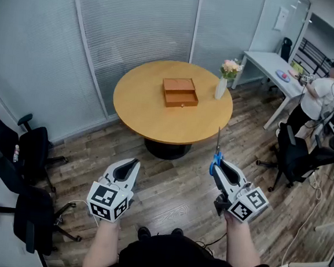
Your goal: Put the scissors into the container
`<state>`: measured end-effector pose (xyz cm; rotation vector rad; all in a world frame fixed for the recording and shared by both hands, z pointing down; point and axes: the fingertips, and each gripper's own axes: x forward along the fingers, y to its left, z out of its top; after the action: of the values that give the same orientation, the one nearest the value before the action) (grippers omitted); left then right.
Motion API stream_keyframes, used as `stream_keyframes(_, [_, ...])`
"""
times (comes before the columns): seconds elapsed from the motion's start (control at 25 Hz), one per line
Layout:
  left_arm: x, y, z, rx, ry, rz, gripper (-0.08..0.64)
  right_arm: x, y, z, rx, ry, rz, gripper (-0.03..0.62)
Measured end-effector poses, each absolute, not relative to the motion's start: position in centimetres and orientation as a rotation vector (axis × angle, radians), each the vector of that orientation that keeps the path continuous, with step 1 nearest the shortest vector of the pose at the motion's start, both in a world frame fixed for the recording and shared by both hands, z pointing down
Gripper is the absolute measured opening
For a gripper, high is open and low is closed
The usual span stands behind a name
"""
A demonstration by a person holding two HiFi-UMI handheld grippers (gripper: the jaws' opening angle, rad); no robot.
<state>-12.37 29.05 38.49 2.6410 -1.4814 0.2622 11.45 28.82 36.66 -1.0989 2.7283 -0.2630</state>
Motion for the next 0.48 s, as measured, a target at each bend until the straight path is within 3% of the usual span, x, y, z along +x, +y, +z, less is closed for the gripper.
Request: stream_keyframes(0.48, [-13.4,29.7,39.5,2.605,-1.483,0.271,0.026,11.4,29.8,38.1,-1.104,2.739,-0.308,0.098])
